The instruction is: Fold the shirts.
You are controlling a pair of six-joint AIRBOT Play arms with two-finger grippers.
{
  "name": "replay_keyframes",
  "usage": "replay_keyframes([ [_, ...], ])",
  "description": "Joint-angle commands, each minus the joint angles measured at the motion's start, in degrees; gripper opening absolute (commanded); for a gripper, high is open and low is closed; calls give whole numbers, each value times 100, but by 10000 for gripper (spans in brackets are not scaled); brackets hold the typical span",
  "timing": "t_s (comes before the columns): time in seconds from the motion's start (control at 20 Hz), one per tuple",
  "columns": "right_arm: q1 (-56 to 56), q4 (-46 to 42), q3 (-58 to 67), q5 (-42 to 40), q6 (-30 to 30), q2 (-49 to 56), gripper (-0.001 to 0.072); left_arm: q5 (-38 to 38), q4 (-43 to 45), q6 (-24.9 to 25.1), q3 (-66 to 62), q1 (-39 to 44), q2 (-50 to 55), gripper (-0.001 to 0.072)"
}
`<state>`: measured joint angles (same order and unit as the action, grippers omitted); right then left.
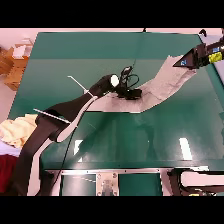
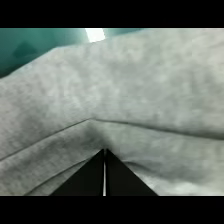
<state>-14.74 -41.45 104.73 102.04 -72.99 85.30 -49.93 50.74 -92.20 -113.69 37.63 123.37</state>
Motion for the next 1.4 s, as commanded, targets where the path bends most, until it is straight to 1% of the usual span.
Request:
replay_keyframes([
  [0.0, 334, 289, 42, -151, -343, -37, 13, -717, -33, -52, -352, -236, -157, 23],
  [0.1, 623, 291, 37, -372, -564, -33, 14, -1453, 7, -26, -363, -688, -483, 23],
  [0.2, 1045, 289, 0, -688, -778, 9, 14, -2310, 330, -24, -363, -1322, -901, 23],
  [0.35, 1930, 284, -216, -1491, -833, 227, 14, -3582, 1215, -61, -363, -2455, -1600, 23],
  [0.45, 2634, 236, -348, -2120, -872, 575, 14, -4293, 1928, -103, -363, -3176, -2028, 23],
  [0.55, 3394, 240, -376, -2964, -870, 1128, 14, -4538, 2581, -101, -361, -3748, -2393, 22],
  [0.7, 4509, 352, -376, -4638, -868, 2177, 15, -4509, 2905, -94, -354, -4306, -2592, 23],
  [0.75, 4835, 514, -374, -5224, -855, 2527, 135, -4492, 2929, -85, -315, -4426, -2592, 23],
  [0.8, 5095, 588, -330, -5657, -767, 2857, 454, -4481, 2966, -83, -269, -4498, -2592, 23],
  [0.85, 5182, 540, -236, -5748, -739, 3071, 527, -4476, 2970, -76, -251, -4535, -2590, 22],
  [0.95, 4835, 476, -155, -5488, -743, 3049, 525, -4354, 3014, -26, -247, -4535, -2586, 23],
  [1.0, 4472, 479, -111, -5202, -778, 2942, 525, -4284, 3012, -28, -247, -4527, -2586, 23],
  [1.15, 3062, 433, -111, -3980, -837, 2487, 525, -4216, 3005, -11, -247, -4518, -2586, 23],
  [1.2, 2632, 205, -120, -3554, -981, 2369, 524, -4205, 3003, 28, -247, -4518, -2586, 23],
  [1.25, 2227, -129, -214, -3178, -1128, 2249, 496, -4203, 3005, 35, -247, -4518, -2588, 23],
  [1.35, 1609, -566, -678, -2702, -1198, 2037, 494, -4210, 3005, 76, -247, -4518, -2588, 23],
])
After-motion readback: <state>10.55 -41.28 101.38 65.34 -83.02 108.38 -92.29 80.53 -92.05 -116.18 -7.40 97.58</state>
